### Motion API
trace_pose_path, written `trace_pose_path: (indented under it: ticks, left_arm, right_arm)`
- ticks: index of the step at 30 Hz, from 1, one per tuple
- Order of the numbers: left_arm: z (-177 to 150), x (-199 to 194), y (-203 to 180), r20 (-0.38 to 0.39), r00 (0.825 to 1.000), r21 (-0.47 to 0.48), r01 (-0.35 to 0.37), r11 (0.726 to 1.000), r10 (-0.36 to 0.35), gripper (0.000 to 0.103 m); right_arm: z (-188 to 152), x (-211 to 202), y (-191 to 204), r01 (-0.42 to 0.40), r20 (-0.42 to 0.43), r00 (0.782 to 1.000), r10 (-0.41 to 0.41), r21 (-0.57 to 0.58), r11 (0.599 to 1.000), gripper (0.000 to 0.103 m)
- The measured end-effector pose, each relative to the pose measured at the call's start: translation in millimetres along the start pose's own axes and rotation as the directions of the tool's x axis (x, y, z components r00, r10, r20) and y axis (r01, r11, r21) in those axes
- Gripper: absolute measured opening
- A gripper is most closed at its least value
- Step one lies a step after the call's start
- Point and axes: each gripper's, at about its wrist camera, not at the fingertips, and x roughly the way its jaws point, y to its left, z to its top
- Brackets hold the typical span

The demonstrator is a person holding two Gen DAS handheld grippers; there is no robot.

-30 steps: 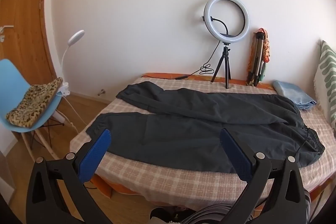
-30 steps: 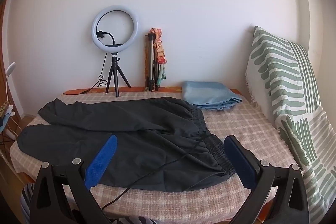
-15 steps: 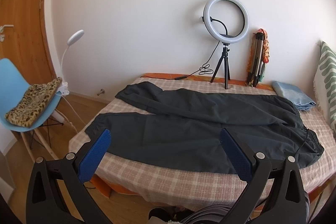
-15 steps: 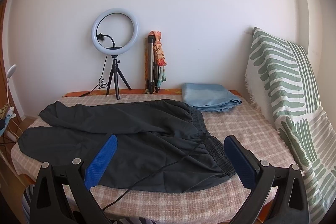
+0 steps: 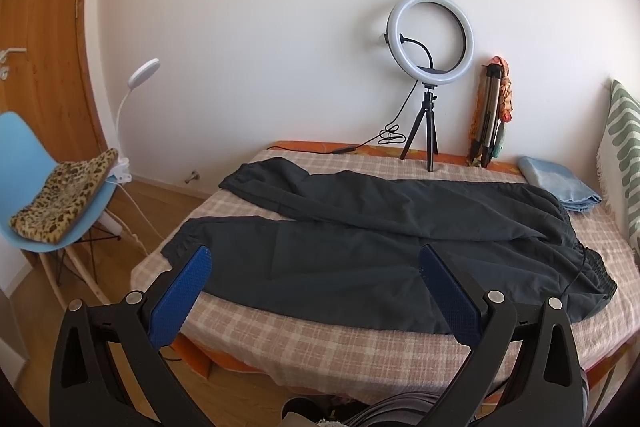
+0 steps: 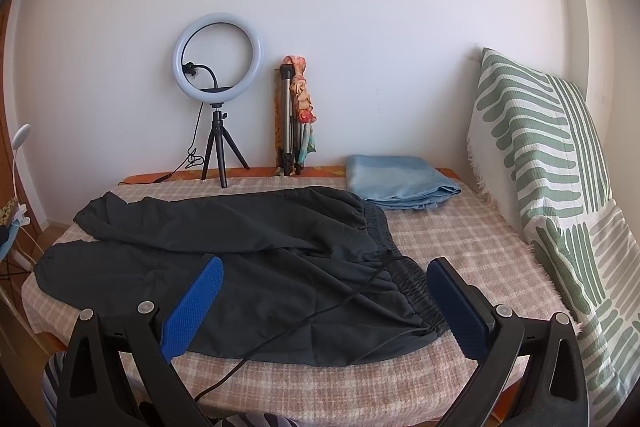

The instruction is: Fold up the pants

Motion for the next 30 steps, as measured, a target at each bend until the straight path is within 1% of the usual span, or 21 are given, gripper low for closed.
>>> trace_pose_path:
  ticks: [30]
  left_arm:
    - [1.1, -0.7, -3.3, -0.001, 1.0, 0.0, 0.002, 1.0, -0.002, 0.103]
  right_arm:
    - [-2.2, 1.6, -1.8, -0.003, -0.007, 1.0, 0.003, 0.003, 1.0, 0.103]
